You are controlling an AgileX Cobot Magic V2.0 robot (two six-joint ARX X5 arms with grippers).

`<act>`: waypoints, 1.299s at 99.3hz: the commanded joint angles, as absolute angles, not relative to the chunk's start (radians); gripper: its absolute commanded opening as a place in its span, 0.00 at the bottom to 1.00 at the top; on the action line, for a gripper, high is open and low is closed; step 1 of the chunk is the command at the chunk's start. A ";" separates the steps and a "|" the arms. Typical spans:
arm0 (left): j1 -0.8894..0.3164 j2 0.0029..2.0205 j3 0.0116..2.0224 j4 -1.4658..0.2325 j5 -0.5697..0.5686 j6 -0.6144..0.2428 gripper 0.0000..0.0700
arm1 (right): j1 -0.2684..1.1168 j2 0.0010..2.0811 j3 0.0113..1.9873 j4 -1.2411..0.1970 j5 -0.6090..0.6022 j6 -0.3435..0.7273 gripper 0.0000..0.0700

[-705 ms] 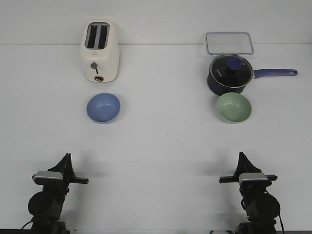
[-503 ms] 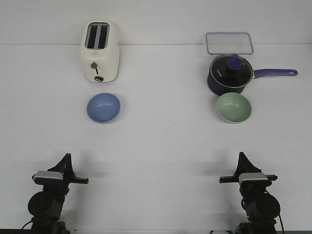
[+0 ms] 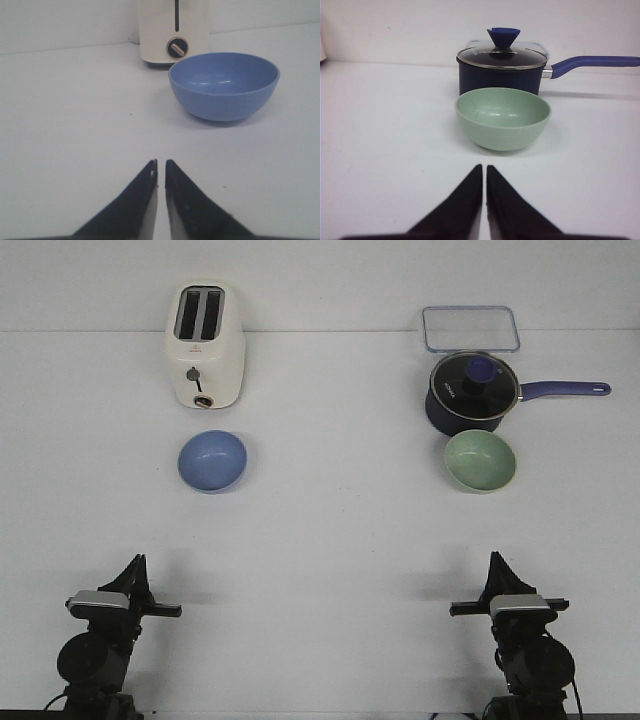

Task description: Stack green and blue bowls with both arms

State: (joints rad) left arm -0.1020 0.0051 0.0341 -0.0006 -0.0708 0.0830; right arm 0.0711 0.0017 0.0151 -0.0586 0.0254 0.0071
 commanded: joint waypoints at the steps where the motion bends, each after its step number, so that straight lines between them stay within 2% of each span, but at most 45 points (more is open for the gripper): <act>1: -0.102 0.003 0.014 0.011 -0.067 0.074 0.02 | 0.071 0.001 0.013 -0.045 0.026 0.002 0.02; 9: -0.102 0.003 0.014 0.011 -0.067 0.075 0.02 | 0.071 0.001 0.013 -0.045 0.022 0.017 0.02; 36: -0.102 0.003 0.014 0.011 -0.067 0.074 0.02 | 0.073 0.001 0.013 -0.067 -0.030 0.237 0.02; 51: -0.102 0.003 0.014 0.011 -0.067 0.074 0.02 | 0.072 0.001 0.030 -0.049 -0.024 0.326 0.00; 60: -0.102 0.003 0.014 0.011 -0.067 0.074 0.02 | 0.072 0.012 0.130 -0.119 0.031 0.406 0.00; 67: -0.102 0.003 0.014 0.011 -0.067 0.074 0.02 | 0.073 0.063 0.232 -0.177 0.081 0.406 0.00; 74: -0.102 0.003 0.014 0.012 -0.067 0.075 0.02 | 0.073 0.154 0.358 -0.245 0.099 0.353 0.01; 77: -0.102 0.003 0.014 0.012 -0.067 0.074 0.02 | 0.073 0.206 0.413 -0.275 0.103 0.326 0.05; 79: -0.102 0.003 0.014 0.011 -0.067 0.074 0.02 | 0.073 0.242 0.450 -0.296 0.105 0.309 0.11; 83: -0.102 0.003 0.014 0.011 -0.067 0.074 0.02 | 0.073 0.317 0.519 -0.334 0.105 0.284 0.31; 85: -0.102 0.003 0.014 0.012 -0.067 0.074 0.02 | 0.073 0.366 0.559 -0.356 0.106 0.276 0.46; 89: -0.102 0.003 0.014 0.011 -0.067 0.074 0.02 | 0.072 0.437 0.613 -0.382 0.106 0.270 0.63; 92: -0.102 0.003 0.014 0.011 -0.067 0.074 0.02 | 0.072 0.496 0.655 -0.406 0.106 0.270 0.70; 112: -0.102 0.003 0.014 0.011 -0.067 0.074 0.02 | 0.065 0.886 0.883 -0.505 0.166 0.258 0.70; 129: -0.102 0.003 0.014 0.011 -0.067 0.074 0.02 | -0.007 1.187 1.037 -0.529 0.142 0.257 0.68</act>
State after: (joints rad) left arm -0.1020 0.0051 0.0341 -0.0006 -0.0708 0.0830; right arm 0.0189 1.0809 0.9810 -0.5251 0.1493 0.2657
